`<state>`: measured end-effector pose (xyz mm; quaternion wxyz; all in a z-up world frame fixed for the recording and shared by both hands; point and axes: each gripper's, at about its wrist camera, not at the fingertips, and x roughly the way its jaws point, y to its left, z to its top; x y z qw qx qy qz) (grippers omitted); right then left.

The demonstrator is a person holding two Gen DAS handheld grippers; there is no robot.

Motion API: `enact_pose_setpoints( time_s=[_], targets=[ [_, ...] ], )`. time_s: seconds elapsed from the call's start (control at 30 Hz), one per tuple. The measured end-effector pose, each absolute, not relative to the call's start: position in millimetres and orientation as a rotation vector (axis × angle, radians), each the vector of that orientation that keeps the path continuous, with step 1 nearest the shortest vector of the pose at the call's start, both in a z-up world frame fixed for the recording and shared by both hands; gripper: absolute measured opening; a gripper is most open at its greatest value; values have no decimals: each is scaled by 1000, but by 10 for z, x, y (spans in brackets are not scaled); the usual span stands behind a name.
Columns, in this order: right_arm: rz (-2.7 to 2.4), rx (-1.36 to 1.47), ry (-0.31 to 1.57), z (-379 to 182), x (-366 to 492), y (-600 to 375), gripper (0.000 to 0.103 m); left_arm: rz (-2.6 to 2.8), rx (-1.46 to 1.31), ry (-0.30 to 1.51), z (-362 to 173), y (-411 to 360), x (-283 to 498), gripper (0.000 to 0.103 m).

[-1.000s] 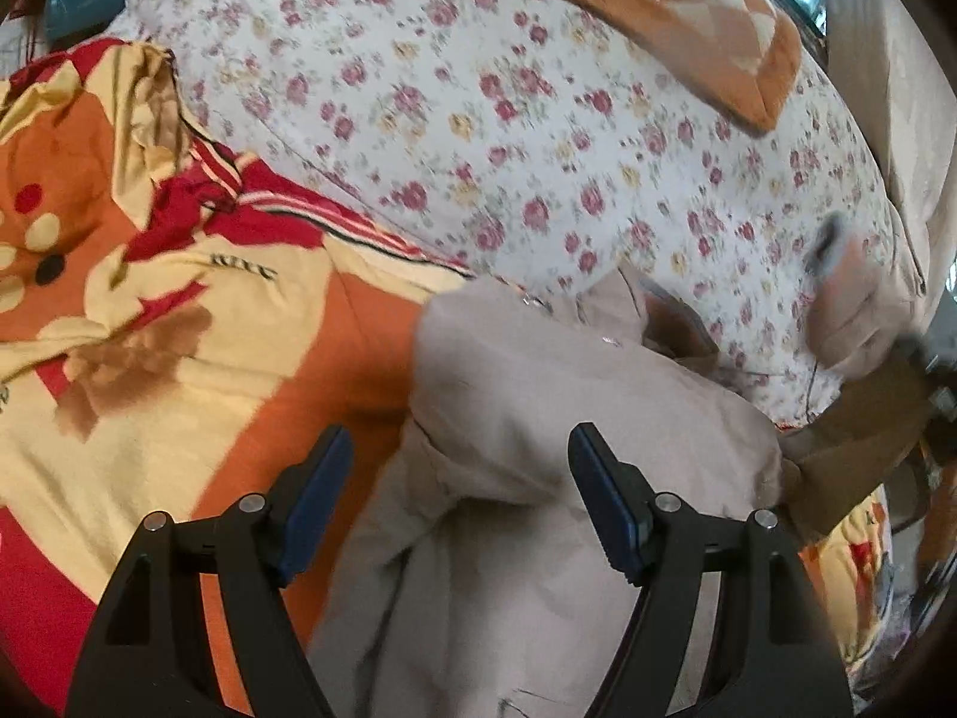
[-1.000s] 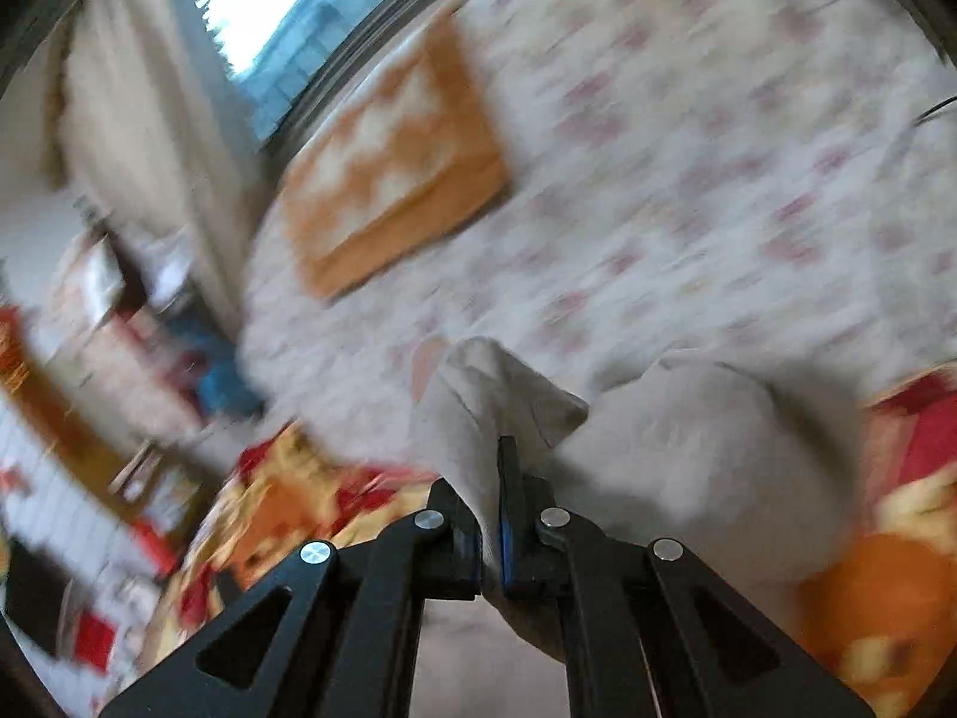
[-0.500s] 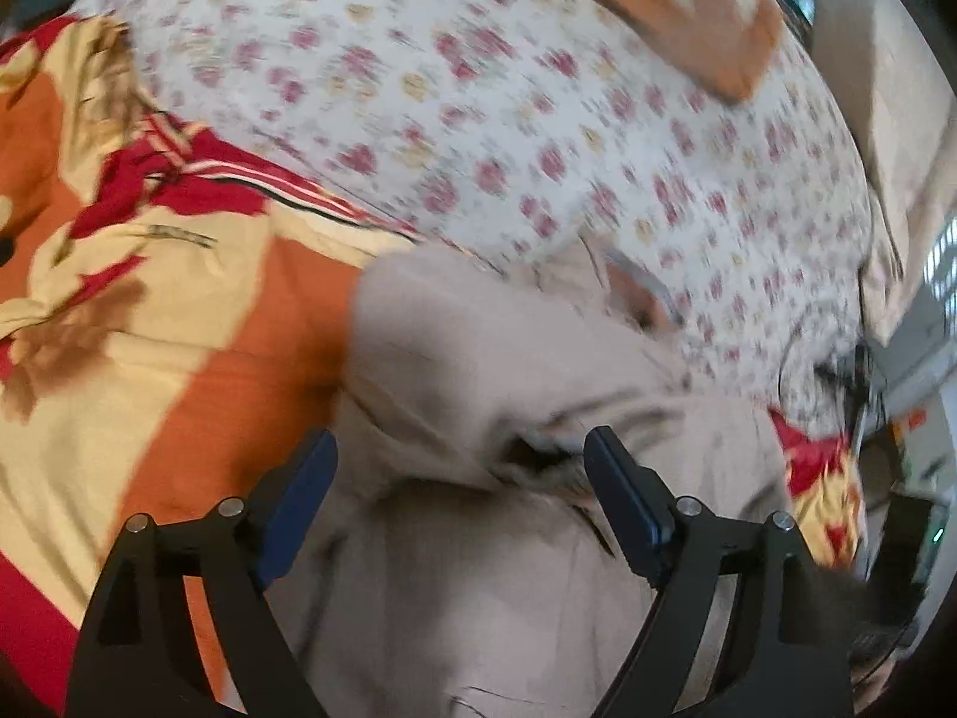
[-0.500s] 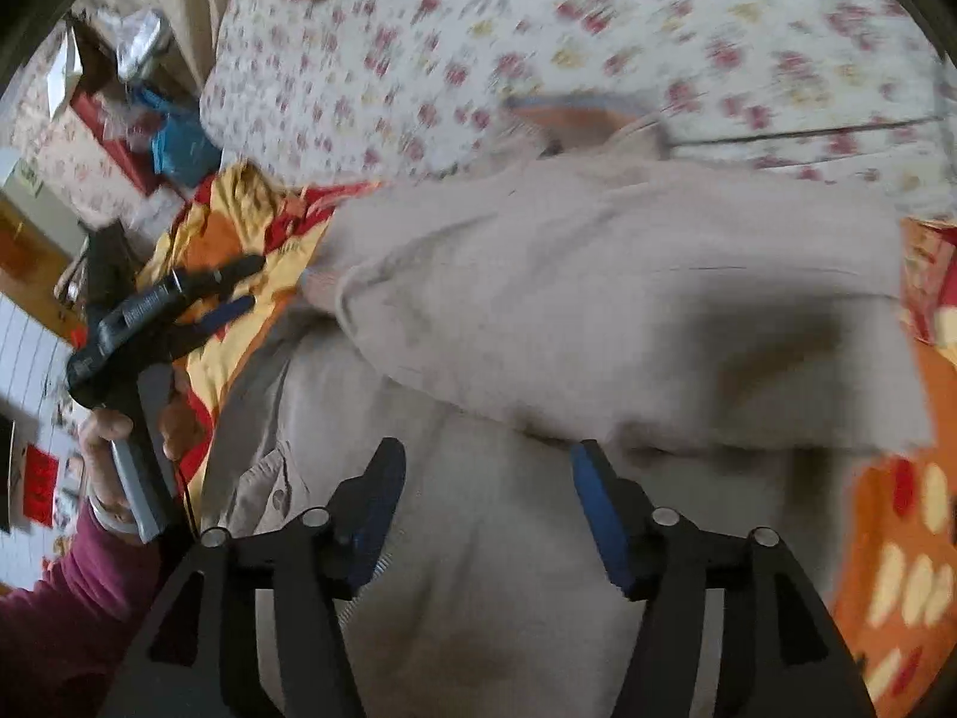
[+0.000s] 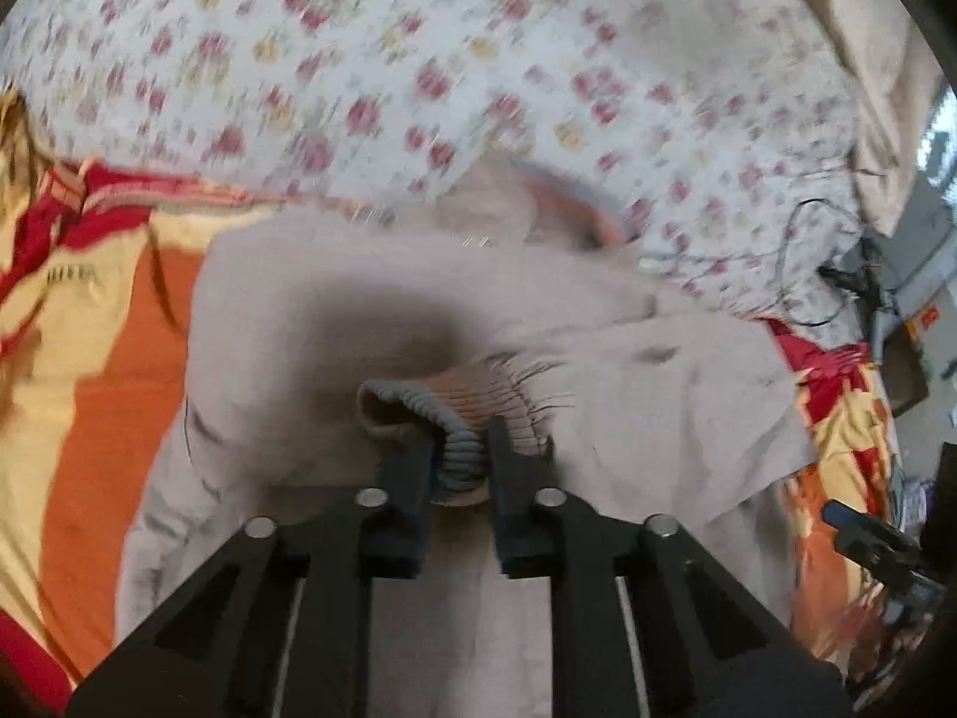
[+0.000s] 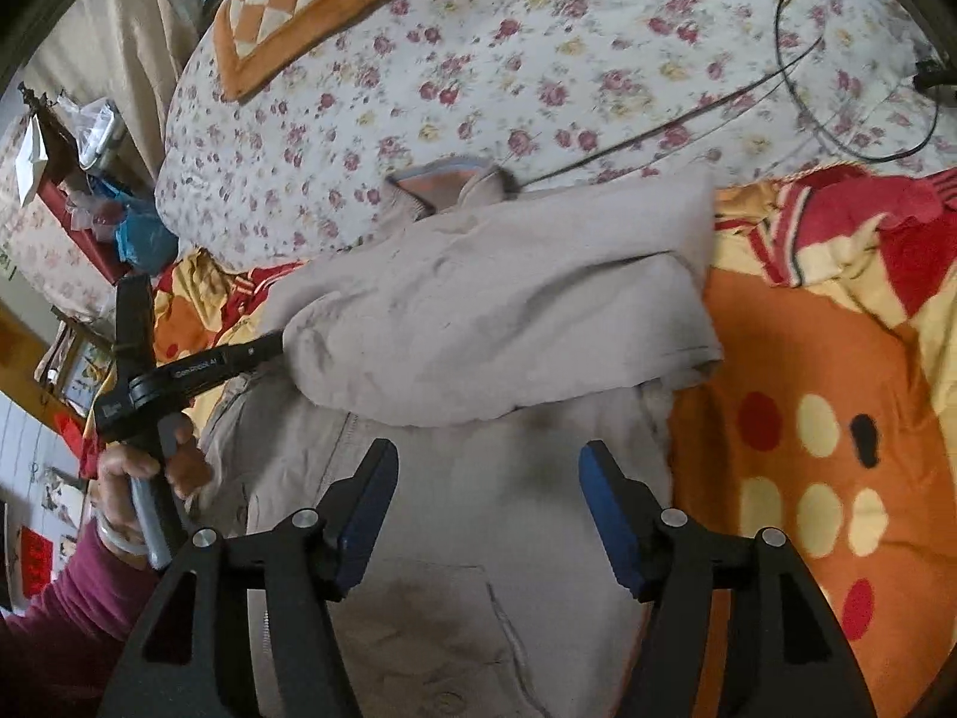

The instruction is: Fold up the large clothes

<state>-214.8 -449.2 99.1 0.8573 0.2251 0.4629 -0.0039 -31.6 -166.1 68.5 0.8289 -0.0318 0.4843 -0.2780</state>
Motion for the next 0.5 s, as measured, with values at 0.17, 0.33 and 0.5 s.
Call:
enact_pose_setpoints(
  time_s=[0.17, 0.33, 0.5],
  targets=[
    [-82, 505, 938, 1044, -2193, -4711, 66, -592, -154, 894, 1289, -1407, -181, 9],
    [-206, 430, 970, 953, -2061, -4770, 68, -485, -158, 887, 1293, -1185, 89, 9],
    [-217, 229, 1035, 754, -1812, -4549, 64, -436, -137, 975, 875, -1129, 164, 9]
  ],
)
